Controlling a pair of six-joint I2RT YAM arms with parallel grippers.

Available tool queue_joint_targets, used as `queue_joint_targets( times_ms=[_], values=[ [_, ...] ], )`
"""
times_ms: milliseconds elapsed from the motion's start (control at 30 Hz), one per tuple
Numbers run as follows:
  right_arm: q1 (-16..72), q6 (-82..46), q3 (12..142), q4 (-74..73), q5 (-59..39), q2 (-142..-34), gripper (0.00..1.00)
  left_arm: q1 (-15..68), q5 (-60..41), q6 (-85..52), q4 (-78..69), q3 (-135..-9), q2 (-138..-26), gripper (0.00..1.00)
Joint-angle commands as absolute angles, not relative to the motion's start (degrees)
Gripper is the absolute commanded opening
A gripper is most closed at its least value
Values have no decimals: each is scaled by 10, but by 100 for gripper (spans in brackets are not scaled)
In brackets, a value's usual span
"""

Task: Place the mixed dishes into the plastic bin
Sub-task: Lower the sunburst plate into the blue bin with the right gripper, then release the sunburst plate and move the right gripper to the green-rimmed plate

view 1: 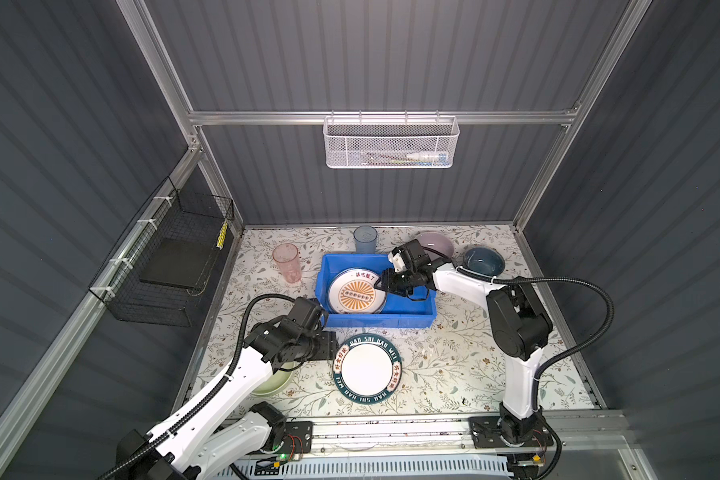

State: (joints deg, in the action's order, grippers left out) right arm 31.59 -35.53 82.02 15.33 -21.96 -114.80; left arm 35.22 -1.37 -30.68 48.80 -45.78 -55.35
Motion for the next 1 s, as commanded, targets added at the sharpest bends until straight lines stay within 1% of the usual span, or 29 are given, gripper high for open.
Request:
queue_joint_targets(
  times_ms=[0,133,200,400,700,867,967],
  values=[
    [316,-347,816,166,-205,-1121,55,355,-24,-311,488,-450,-550,72],
    [316,-344,815,176,-199,-1114,56,355,-25,-313,487,-449,-549,73],
    [317,-341,812,177,-176,-1108,57,355,-25,-313,487,-449,-549,73],
    [318,-331,787,182,-170,-1065,59,355,-30,-313,482,-445,-553,74],
    [320,-311,675,211,-152,-908,62,355,-40,-320,459,-430,-576,73],
    [321,-319,583,202,-165,-798,63,355,-40,-324,448,-420,-589,69],
    [324,-327,533,202,-166,-739,63,355,-43,-328,438,-410,-597,64]
  ],
)
